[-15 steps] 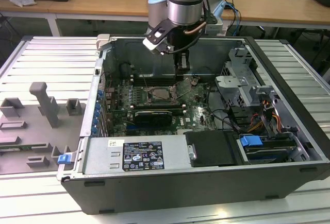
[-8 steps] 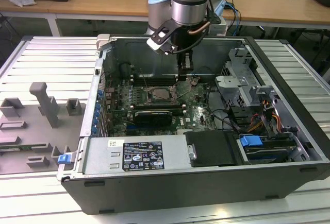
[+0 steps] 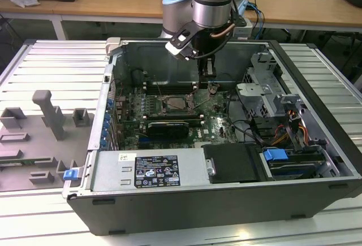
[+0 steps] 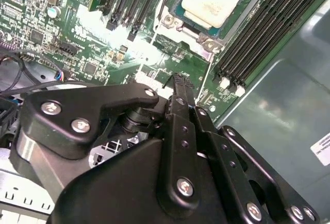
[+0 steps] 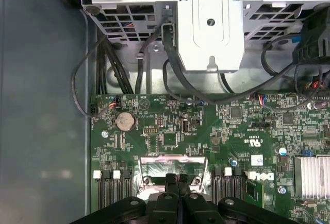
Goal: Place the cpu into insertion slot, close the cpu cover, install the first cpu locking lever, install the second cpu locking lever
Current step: 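Close the cpu cover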
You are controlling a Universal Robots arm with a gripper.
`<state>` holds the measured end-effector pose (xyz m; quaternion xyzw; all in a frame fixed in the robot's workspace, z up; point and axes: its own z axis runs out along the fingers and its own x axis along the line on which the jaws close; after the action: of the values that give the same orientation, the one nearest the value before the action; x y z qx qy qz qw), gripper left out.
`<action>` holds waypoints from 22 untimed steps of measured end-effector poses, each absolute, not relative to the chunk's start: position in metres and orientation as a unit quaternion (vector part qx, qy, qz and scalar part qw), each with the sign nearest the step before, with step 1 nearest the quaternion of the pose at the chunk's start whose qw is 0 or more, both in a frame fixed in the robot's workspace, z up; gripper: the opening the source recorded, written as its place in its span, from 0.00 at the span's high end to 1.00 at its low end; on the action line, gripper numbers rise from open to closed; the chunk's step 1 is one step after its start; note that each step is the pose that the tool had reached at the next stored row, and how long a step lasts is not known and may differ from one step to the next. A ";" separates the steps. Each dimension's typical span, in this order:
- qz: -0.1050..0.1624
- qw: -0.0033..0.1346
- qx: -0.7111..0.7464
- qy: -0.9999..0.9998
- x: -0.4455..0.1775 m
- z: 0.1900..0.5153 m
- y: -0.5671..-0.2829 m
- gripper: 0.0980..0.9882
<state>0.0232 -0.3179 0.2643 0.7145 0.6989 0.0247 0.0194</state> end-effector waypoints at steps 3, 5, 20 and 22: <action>0.025 0.019 0.715 0.699 0.028 0.264 -0.318 0.99; 0.025 0.019 0.715 0.699 0.032 0.264 -0.318 0.99; 0.025 0.020 0.715 0.699 0.050 0.264 -0.318 0.99; 0.024 0.020 0.715 0.699 0.052 0.264 -0.318 0.99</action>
<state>0.0522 -0.3179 0.2643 0.7145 0.6989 0.0244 0.0197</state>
